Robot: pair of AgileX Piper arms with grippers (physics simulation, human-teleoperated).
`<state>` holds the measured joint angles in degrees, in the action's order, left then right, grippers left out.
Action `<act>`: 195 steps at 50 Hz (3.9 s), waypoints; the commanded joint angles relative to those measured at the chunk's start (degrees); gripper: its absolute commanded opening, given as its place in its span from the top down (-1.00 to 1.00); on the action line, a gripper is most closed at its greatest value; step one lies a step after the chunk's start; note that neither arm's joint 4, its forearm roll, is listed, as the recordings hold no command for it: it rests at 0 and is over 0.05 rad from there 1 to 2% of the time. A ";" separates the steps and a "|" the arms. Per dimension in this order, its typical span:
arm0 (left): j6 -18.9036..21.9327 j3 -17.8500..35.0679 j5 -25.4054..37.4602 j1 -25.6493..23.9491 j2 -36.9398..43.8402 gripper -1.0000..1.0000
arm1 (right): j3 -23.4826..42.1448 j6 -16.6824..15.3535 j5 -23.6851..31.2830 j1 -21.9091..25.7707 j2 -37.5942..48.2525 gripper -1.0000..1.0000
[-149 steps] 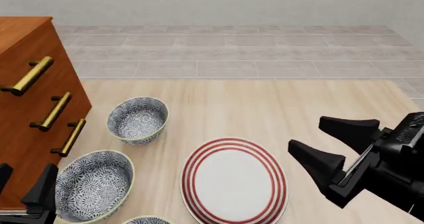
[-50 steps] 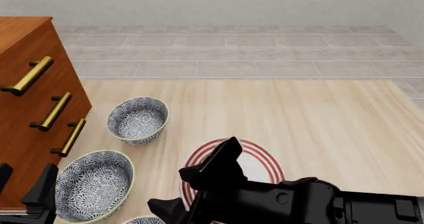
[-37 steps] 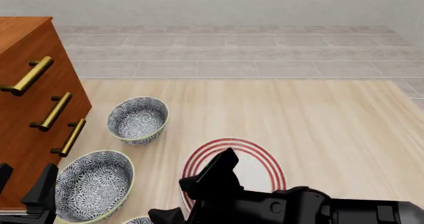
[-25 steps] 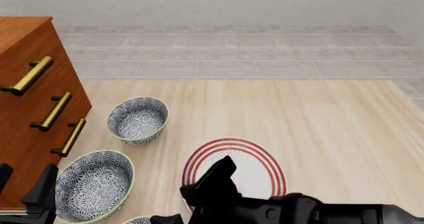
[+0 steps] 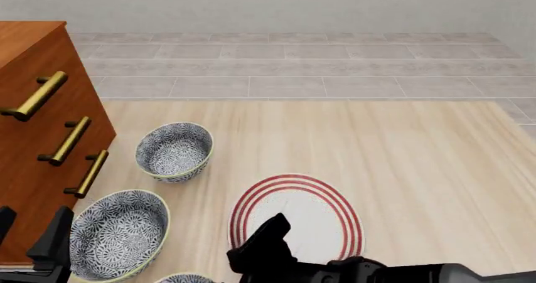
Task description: Put the bowl at the front on the plate.
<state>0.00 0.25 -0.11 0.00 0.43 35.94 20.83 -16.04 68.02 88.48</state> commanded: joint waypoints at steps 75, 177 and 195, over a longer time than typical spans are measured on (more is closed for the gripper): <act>0.00 0.00 0.00 0.00 0.01 -1.00 | -0.49 -1.19 -5.26 0.61 7.16 1.00; -0.01 0.00 0.00 0.01 0.00 -1.00 | 2.07 5.87 26.84 -27.18 -17.75 1.00; -0.01 0.00 0.00 0.01 0.01 -1.00 | 0.81 6.98 26.10 -33.88 -16.26 1.00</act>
<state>0.00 0.25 -0.11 0.00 0.43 36.99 27.21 10.65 37.64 71.44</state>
